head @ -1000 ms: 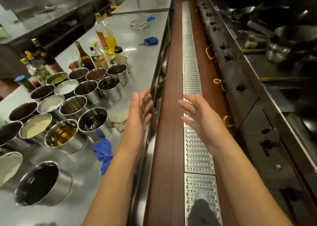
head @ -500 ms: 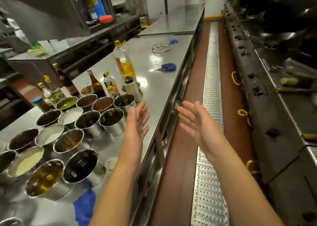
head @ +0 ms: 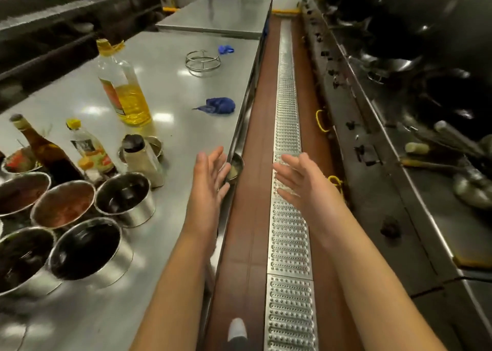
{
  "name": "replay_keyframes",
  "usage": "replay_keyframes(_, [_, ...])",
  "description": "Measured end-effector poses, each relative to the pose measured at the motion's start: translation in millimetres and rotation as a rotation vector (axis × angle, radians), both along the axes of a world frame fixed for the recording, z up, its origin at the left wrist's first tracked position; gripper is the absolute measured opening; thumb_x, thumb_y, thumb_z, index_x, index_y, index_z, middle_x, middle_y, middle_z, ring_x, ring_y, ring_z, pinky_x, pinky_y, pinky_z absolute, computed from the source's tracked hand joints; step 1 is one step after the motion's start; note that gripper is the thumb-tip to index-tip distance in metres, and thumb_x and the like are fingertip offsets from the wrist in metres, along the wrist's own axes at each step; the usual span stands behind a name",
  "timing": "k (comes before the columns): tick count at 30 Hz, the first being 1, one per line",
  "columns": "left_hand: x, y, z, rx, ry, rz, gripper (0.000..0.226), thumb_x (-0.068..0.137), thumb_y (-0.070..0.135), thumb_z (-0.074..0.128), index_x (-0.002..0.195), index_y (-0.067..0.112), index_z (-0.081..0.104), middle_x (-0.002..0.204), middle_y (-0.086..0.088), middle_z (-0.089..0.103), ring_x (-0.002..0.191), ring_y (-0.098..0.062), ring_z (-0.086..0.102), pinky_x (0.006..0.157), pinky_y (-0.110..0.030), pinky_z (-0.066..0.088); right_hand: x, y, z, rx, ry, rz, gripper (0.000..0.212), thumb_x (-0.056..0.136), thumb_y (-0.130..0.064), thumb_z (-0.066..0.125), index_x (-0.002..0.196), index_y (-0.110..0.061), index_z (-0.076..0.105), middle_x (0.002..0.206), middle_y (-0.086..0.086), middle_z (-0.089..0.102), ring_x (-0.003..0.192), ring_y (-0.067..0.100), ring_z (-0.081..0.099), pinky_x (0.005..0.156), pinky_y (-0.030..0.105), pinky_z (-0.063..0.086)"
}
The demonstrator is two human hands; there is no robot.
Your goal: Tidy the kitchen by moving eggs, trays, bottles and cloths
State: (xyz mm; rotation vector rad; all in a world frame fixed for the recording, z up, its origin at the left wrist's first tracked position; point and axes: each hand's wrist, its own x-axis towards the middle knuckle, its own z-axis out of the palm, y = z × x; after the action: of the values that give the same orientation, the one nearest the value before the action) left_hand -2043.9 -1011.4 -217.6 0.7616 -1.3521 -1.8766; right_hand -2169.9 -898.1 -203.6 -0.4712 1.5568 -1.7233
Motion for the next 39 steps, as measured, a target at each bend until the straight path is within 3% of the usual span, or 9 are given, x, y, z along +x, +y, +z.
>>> replay_keyframes(9, [-64.0, -82.0, 10.0, -0.019, 0.008, -0.076, 0.076, 0.081, 0.071, 0.027, 0.145, 0.033, 0.045, 0.152, 0.008, 0.047, 0.137, -0.005, 0.046, 0.120, -0.038, 0.031, -58.7, -83.1, 3.6, 0.029, 0.016, -0.036, 0.050, 0.102, -0.048, 0.036, 0.142, -0.021, 0.051, 0.135, -0.003, 0.062, 0.122, 0.007, 0.058, 0.105, 0.031, 0.045])
replay_keyframes(14, [-88.3, -124.5, -1.0, -0.012, -0.029, -0.004, 0.062, 0.096, 0.069, 0.023, 0.142, 0.036, 0.047, 0.150, 0.010, 0.050, 0.135, -0.003, 0.048, 0.119, -0.039, 0.031, -92.7, -126.6, -0.2, 0.041, -0.006, 0.027, 0.050, 0.103, -0.047, 0.034, 0.143, -0.020, 0.048, 0.138, -0.002, 0.060, 0.127, 0.011, 0.055, 0.110, 0.036, 0.042])
replay_keyframes(19, [-125.7, -157.3, -3.3, -0.022, -0.048, 0.047, 0.060, 0.097, 0.068, 0.023, 0.141, 0.036, 0.049, 0.147, 0.011, 0.052, 0.133, -0.002, 0.050, 0.118, -0.038, 0.033, -136.8, -167.5, -8.4, 0.018, -0.064, 0.072, 0.054, 0.100, -0.047, 0.039, 0.144, -0.016, 0.046, 0.140, 0.003, 0.058, 0.129, 0.014, 0.054, 0.113, 0.040, 0.040])
replay_keyframes(23, [-173.8, -184.1, 7.3, -0.069, -0.055, 0.112, 0.069, 0.087, 0.070, 0.026, 0.142, 0.036, 0.048, 0.147, 0.012, 0.052, 0.133, -0.002, 0.050, 0.118, -0.039, 0.033, -200.8, -208.1, 4.1, -0.035, -0.063, 0.134, 0.051, 0.102, -0.044, 0.038, 0.143, -0.015, 0.048, 0.138, 0.003, 0.059, 0.132, 0.016, 0.051, 0.113, 0.040, 0.039])
replay_keyframes(30, [-285.5, -226.6, 35.6, -0.134, -0.029, 0.187, 0.074, 0.082, 0.071, 0.029, 0.143, 0.033, 0.049, 0.143, 0.013, 0.056, 0.130, -0.001, 0.053, 0.117, -0.039, 0.034, -319.4, -265.8, 27.3, -0.147, -0.035, 0.208, 0.041, 0.098, -0.051, 0.039, 0.129, -0.029, 0.054, 0.137, -0.001, 0.060, 0.128, 0.013, 0.053, 0.105, 0.032, 0.043])
replay_keyframes(33, [-324.7, -235.3, 31.2, -0.145, -0.051, 0.195, 0.075, 0.082, 0.072, 0.029, 0.143, 0.034, 0.050, 0.140, 0.015, 0.058, 0.128, 0.001, 0.054, 0.117, -0.038, 0.034, -354.6, -281.8, 20.1, -0.137, -0.024, 0.229, 0.056, 0.090, -0.057, 0.043, 0.136, -0.025, 0.052, 0.138, 0.000, 0.059, 0.127, 0.014, 0.054, 0.105, 0.033, 0.043])
replay_keyframes(36, [-352.7, -248.7, 29.7, -0.132, -0.080, 0.198, 0.070, 0.084, 0.071, 0.029, 0.140, 0.035, 0.053, 0.136, 0.017, 0.061, 0.126, 0.001, 0.056, 0.117, -0.038, 0.035, -383.6, -299.1, 15.9, -0.128, -0.052, 0.243, 0.057, 0.094, -0.056, 0.041, 0.139, -0.024, 0.050, 0.138, 0.000, 0.059, 0.125, 0.013, 0.055, 0.103, 0.032, 0.044])
replay_keyframes(39, [-380.9, -277.0, 29.4, -0.135, -0.096, 0.219, 0.068, 0.085, 0.070, 0.029, 0.138, 0.035, 0.054, 0.137, 0.016, 0.060, 0.125, 0.000, 0.057, 0.116, -0.037, 0.037, -411.5, -321.1, 11.7, -0.133, -0.066, 0.238, 0.067, 0.080, -0.063, 0.045, 0.136, -0.026, 0.052, 0.136, -0.002, 0.060, 0.125, 0.011, 0.055, 0.102, 0.031, 0.045])
